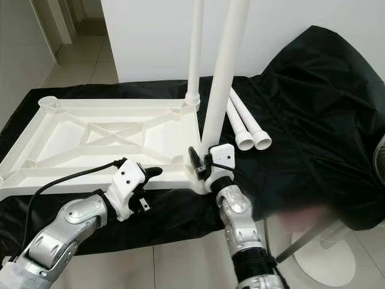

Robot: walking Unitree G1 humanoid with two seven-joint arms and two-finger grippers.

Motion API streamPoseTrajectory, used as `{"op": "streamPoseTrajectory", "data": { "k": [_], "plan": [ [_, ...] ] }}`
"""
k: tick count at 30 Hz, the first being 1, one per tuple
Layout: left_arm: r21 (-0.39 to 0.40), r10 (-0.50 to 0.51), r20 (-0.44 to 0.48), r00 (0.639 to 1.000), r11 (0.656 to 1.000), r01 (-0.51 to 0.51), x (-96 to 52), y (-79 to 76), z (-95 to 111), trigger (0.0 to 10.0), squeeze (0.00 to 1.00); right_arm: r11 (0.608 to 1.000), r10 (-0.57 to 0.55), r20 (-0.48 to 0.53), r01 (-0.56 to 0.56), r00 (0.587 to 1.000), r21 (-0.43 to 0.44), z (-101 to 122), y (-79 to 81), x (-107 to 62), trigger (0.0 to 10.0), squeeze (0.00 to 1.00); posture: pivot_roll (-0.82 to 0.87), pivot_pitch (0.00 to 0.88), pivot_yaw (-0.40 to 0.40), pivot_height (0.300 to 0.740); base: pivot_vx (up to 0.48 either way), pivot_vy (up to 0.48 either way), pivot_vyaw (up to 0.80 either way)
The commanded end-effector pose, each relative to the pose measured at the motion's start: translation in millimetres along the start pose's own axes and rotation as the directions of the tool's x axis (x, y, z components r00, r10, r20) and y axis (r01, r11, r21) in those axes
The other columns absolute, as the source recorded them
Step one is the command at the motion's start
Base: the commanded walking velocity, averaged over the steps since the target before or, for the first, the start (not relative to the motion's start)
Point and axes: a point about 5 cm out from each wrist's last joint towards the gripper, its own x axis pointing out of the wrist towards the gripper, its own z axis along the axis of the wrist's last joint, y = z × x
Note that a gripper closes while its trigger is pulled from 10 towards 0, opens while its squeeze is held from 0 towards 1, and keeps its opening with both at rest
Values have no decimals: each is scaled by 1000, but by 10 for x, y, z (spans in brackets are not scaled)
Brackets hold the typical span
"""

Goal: Building children table

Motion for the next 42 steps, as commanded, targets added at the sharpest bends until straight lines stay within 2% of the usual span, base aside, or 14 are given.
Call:
{"op": "streamPoseTrajectory", "data": {
  "k": [1,2,7,10,19,20,21,29,30,31,32,35,36,42],
  "plan": [
    [14,-58,15,998,998,58,7,-36,37,10000,0,989,-119,-196,134,973,63,-346,-24,-114,10000,0,12,33,26,740,0,0,0],
    [14,-55,18,998,998,54,13,-31,40,10000,0,976,-188,-201,205,961,69,-330,-10,-100,10000,0,9,34,25,740,0,0,0],
    [12,-50,30,998,999,50,34,-27,58,10000,0,948,-284,-196,305,939,87,-287,18,-87,10000,0,7,33,19,740,0,0,0],
    [4,-53,38,998,999,53,47,-39,62,10000,0,936,-311,-192,335,931,107,-263,13,-85,10000,0,-1,32,22,740,0,0,0],
    [2,-65,43,997,998,65,83,-48,62,10000,0,946,-303,-156,316,940,70,-177,-60,-56,10000,0,-15,29,25,740,0,0,0],
    [3,-65,44,997,998,65,89,-48,65,10000,0,952,-284,-141,297,948,76,-152,-70,-45,10000,59,-17,29,23,740,0,0,0],
    [2,-65,45,997,998,65,93,-48,67,10000,0,959,-256,-128,268,958,87,-132,-74,-37,10000,1000,-17,29,23,740,0,0,0],
    [-8,-70,49,996,997,71,98,-93,64,10000,0,992,-98,-31,100,995,72,21,-234,0,10000,1000,-17,29,22,740,0,0,0],
    [-11,-76,51,996,997,77,101,-120,63,10000,0,996,-56,-16,57,998,62,50,-287,3,10000,773,-19,29,23,740,0,0,0],
    [-11,-76,51,996,997,77,101,-120,63,10000,0,996,-56,-16,57,998,62,50,-287,3,10000,773,-19,29,23,740,0,0,0],
    [-15,-83,53,995,996,84,109,-151,60,10000,0,999,2,-8,-2,1000,37,76,-346,10,10000,0,-19,30,22,740,0,0,0],
    [-18,-87,54,995,996,88,115,-170,59,10000,0,999,39,-6,-39,999,19,93,-383,13,10000,0,-19,30,22,740,0,0,0],
    [-21,-96,56,994,995,97,129,-192,59,10000,0,990,141,-19,-142,990,-14,116,-425,31,10000,0,-24,29,25,740,0,0,0],
    [-24,-102,56,993,994,104,155,-203,57,10000,0,963,259,-35,-261,965,-66,167,-484,84,10000,0,-27,26,25,740,0,0,0]
  ]
}}
